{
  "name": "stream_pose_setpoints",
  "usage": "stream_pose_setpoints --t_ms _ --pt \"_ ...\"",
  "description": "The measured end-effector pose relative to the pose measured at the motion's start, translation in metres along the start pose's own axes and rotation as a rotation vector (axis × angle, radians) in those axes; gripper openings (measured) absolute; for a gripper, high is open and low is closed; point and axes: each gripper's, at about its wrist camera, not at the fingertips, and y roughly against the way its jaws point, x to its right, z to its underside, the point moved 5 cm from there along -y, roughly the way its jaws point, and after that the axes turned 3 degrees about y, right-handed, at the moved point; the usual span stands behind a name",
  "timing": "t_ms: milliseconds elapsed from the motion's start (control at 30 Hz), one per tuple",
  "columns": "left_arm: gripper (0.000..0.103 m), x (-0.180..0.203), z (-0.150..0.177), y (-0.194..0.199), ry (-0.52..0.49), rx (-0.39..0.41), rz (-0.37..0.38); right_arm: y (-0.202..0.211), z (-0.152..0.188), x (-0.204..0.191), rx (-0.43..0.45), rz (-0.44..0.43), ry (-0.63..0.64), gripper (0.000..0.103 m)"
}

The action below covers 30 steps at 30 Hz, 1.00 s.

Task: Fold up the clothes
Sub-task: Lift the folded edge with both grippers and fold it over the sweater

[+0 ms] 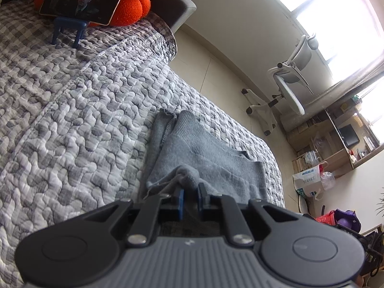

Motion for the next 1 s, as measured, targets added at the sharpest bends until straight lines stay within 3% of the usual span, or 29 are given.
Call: stream_pose_setpoints --t_ms 367,600,733,833,900,967,1000 --pt "0.01 0.01 -0.067 -0.059 0.104 -0.022 -0.02 -0.049 -0.054 0.007 0.033 0.071 0.003 0.013" --pt "0.01 -0.002 -0.086 -0.099 0.174 -0.027 -0.033 -0.089 -0.078 0.019 0.031 0.141 0.036 0.012" --pt "0.011 -0.008 -0.094 -0.117 0.203 -0.033 0.019 -0.107 -0.078 0.026 0.02 0.195 0.065 0.012" --pt "0.02 -0.019 -0.099 -0.119 0.245 -0.033 0.062 -0.114 -0.076 0.033 0.008 0.241 0.092 0.017" --pt "0.06 -0.027 -0.103 -0.117 0.272 -0.027 0.079 -0.114 -0.077 0.034 -0.001 0.257 0.124 0.023" --pt "0.068 -0.031 -0.107 -0.107 0.254 0.002 0.084 -0.111 -0.081 0.03 -0.004 0.282 0.199 0.038" --pt "0.068 -0.033 -0.109 -0.103 0.242 0.014 0.087 -0.109 -0.083 0.028 0.001 0.296 0.243 0.04"
